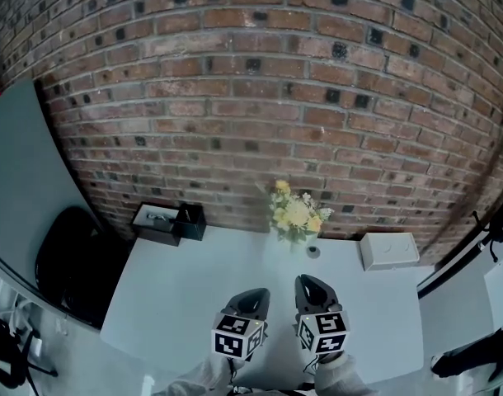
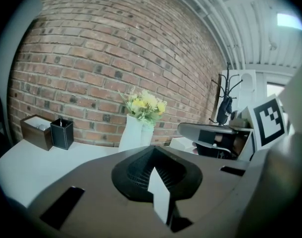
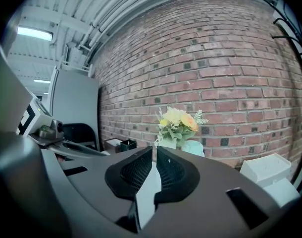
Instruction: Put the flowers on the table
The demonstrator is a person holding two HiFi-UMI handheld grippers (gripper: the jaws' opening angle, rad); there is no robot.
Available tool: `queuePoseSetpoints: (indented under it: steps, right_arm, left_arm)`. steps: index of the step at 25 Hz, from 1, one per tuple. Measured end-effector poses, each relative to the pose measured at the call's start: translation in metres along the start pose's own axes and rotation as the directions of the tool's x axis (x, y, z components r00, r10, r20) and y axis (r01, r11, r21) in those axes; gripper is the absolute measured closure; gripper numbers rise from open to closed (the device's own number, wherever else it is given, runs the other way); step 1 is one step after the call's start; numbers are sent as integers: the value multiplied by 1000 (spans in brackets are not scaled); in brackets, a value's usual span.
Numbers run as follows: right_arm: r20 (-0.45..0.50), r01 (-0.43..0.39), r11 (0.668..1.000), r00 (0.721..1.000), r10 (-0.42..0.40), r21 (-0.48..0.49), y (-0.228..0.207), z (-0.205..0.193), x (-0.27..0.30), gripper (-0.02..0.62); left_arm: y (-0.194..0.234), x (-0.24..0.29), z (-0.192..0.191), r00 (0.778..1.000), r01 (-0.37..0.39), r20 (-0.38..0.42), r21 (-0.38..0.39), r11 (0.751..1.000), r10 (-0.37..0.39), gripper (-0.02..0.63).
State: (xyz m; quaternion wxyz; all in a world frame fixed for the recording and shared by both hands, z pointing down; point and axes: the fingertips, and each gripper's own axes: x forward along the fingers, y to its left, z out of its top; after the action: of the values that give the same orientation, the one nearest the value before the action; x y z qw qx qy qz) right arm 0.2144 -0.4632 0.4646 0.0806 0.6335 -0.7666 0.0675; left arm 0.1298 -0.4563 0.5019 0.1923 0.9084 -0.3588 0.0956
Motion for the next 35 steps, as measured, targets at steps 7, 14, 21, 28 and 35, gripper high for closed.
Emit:
queuePoseSetpoints:
  steps: [7, 14, 21, 28, 35]
  right_arm:
    - [-29, 29, 999, 999, -28, 32, 13, -3, -24, 565]
    - [-45, 67, 995, 997, -64, 78, 8, -4, -55, 565]
    - [-45, 50, 994, 998, -46, 99, 5, -8, -74, 565]
    - [-34, 17, 990, 999, -12, 141, -1, -5, -90, 565]
    - [-10, -11, 989, 1000, 13, 150, -3, 0, -98, 565]
  left_arm:
    - [-7, -6, 0, 1000, 23, 7, 24, 999, -23, 600]
    - [-9, -6, -4, 1000, 9, 9, 2, 1000, -9, 600]
    - [-32, -24, -9, 1000, -28, 9, 31, 999, 28, 600]
    - [-58, -40, -6, 996, -89, 23, 69, 994, 88, 600]
    - [-64, -45, -4, 991, -126, 46, 56, 990, 124, 600]
